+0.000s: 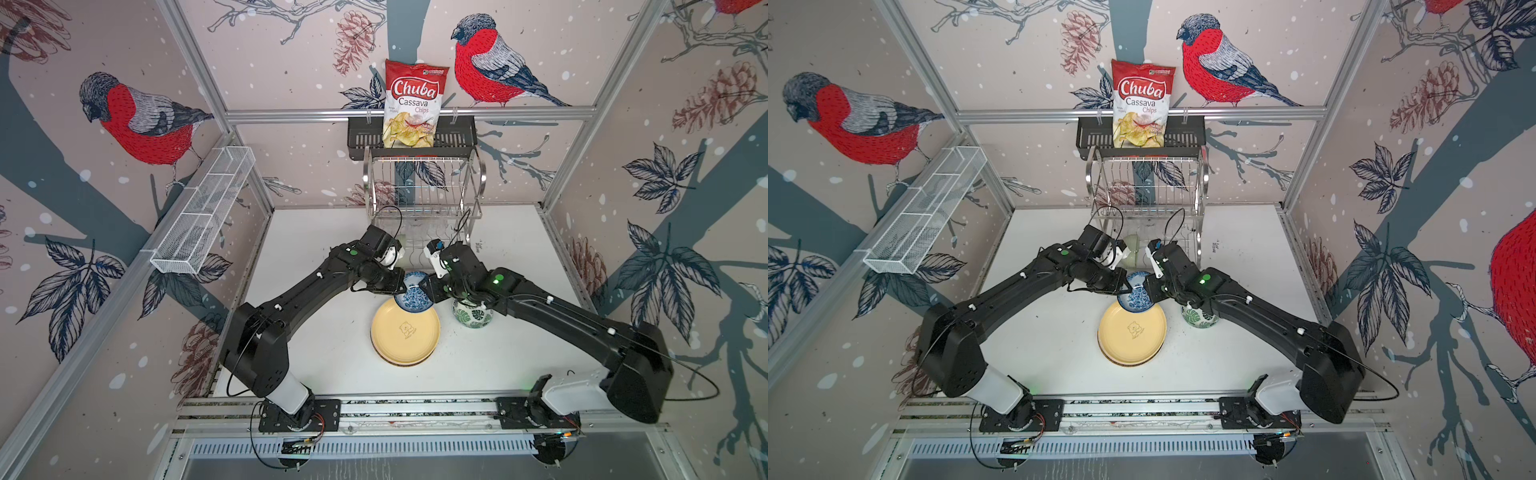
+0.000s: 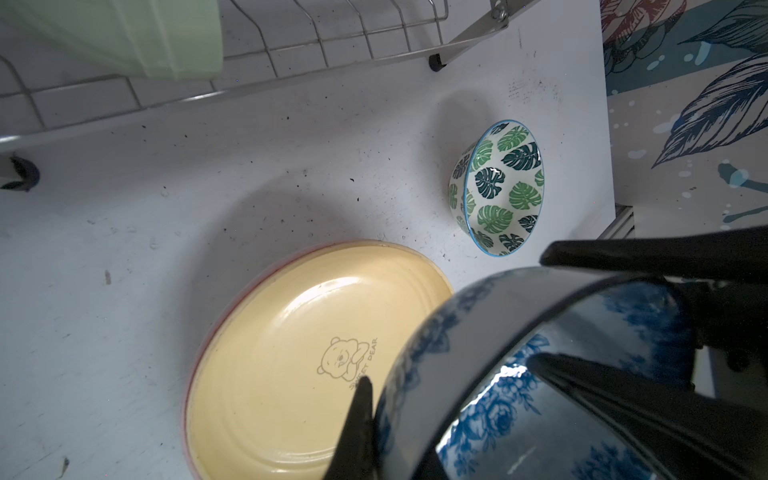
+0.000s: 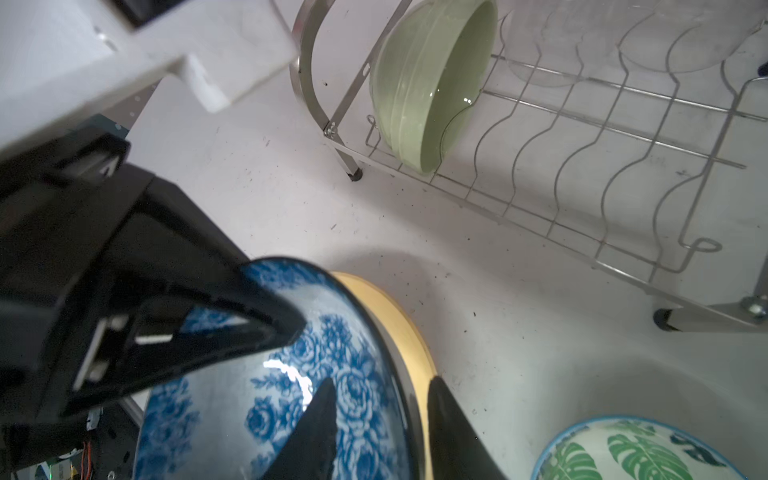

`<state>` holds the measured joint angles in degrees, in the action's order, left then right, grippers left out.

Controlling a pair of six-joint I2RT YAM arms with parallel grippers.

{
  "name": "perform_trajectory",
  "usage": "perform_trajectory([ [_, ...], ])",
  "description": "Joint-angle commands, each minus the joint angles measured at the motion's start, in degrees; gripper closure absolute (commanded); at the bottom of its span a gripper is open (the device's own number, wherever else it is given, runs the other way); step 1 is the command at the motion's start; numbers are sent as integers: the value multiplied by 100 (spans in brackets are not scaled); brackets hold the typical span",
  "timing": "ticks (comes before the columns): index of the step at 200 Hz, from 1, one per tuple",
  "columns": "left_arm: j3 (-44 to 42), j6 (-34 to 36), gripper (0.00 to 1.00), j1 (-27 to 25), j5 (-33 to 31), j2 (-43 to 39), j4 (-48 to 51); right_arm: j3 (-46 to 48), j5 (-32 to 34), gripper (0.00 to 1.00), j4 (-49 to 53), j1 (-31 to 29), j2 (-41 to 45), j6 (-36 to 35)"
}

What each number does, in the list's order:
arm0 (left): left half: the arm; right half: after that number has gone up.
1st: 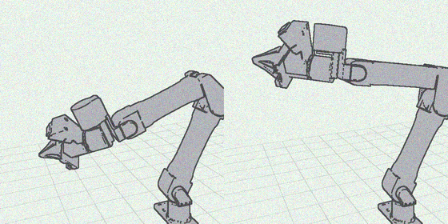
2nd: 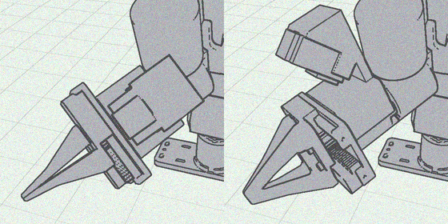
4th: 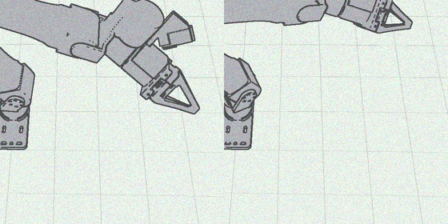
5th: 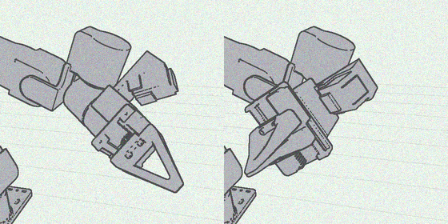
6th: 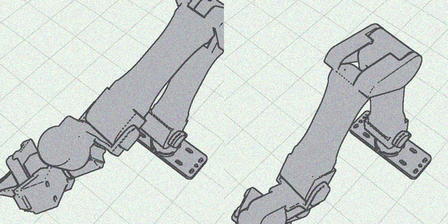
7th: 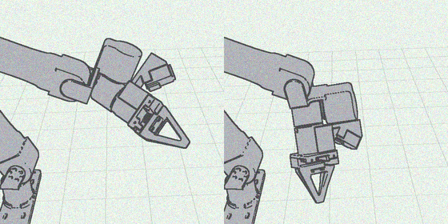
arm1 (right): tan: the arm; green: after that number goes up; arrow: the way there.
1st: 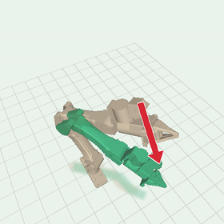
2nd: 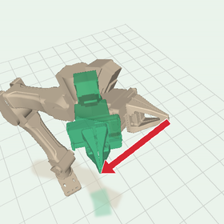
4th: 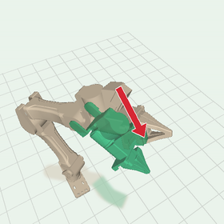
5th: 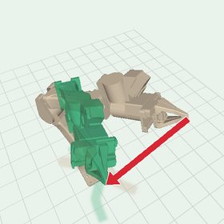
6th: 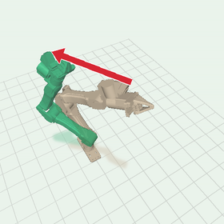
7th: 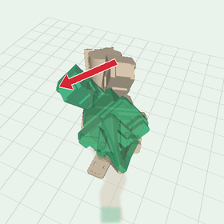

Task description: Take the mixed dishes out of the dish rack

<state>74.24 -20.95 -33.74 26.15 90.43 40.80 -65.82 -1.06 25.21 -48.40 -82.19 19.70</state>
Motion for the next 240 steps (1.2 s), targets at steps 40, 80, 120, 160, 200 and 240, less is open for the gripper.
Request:
perform_trajectory([
  [40,28,80,100,7,-3,-52,43,-431,-8,99,3,6,-595,123],
  [80,28,39,98,7,-60,-66,26,-260,33,100,-103,20,-394,161],
  [120,96,-37,68,46,0,-35,-47,35,-26,100,-88,194,-67,241],
  [160,7,-174,50,236,94,-345,-392,515,24,100,31,523,552,349],
  [200,-407,-518,39,794,241,-1011,-1052,1040,214,100,361,946,1303,460],
  [240,-577,-514,34,912,-303,-1535,-1224,1552,259,100,644,1331,1760,517],
])
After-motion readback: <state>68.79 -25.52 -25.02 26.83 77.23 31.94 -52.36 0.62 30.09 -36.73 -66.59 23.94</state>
